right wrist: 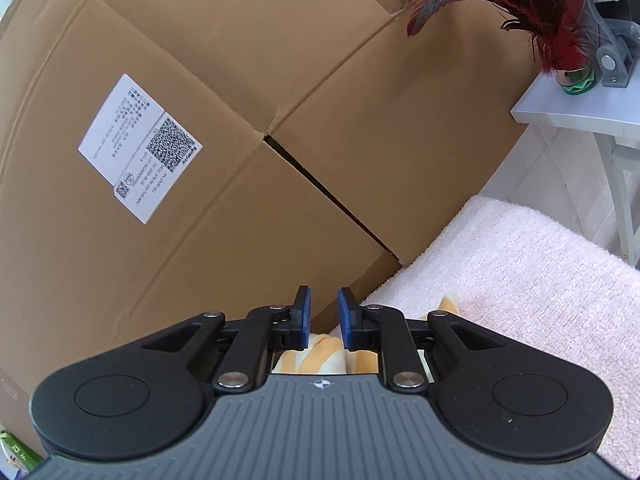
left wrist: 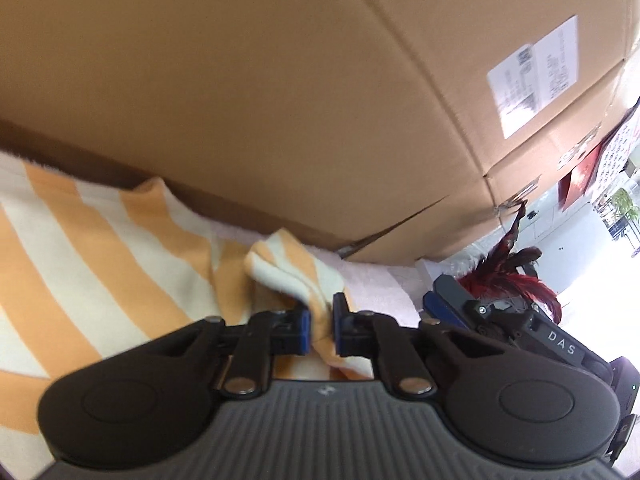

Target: Fold clothes

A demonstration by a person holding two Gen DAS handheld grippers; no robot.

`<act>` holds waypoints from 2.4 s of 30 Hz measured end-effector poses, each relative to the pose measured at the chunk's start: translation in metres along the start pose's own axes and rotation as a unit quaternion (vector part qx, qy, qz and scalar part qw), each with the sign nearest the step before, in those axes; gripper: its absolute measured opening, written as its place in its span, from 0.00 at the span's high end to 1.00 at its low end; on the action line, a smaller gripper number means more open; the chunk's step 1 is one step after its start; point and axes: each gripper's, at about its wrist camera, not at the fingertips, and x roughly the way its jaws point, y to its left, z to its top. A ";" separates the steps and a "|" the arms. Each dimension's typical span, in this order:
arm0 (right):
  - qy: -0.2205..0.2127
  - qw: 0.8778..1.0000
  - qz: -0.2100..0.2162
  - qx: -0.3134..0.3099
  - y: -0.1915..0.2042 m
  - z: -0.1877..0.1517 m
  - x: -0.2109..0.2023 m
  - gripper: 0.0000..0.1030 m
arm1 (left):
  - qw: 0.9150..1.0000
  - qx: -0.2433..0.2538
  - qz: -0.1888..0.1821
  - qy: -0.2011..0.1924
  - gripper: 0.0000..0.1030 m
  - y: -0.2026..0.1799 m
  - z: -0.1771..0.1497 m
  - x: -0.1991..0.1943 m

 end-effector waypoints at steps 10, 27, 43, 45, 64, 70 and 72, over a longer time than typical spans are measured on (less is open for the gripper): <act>0.012 0.992 0.122 0.034 0.003 0.004 -0.013 0.79 | 0.988 0.106 0.034 -0.105 0.96 -0.027 0.026 -0.076; 0.106 0.985 0.136 0.021 0.010 -0.017 0.010 0.79 | 0.957 0.179 0.108 -0.203 0.96 -0.033 0.070 -0.184; 0.167 0.967 0.188 -0.028 0.026 -0.035 0.013 0.72 | 0.944 0.144 0.180 -0.234 0.96 0.035 0.077 -0.269; 0.175 0.965 0.189 -0.037 0.029 -0.038 0.011 0.70 | 0.944 0.139 0.187 -0.232 0.96 0.044 0.075 -0.276; 0.166 0.978 0.091 -0.084 0.016 -0.134 -0.231 0.70 | 0.951 0.092 0.187 -0.227 0.96 0.094 0.069 -0.288; 0.212 0.965 0.058 -0.141 0.021 -0.154 -0.260 0.69 | 0.950 0.106 0.193 -0.221 0.96 0.084 0.069 -0.285; 0.223 0.961 0.048 -0.158 0.021 -0.160 -0.264 0.69 | 0.950 0.109 0.193 -0.219 0.96 0.082 0.068 -0.284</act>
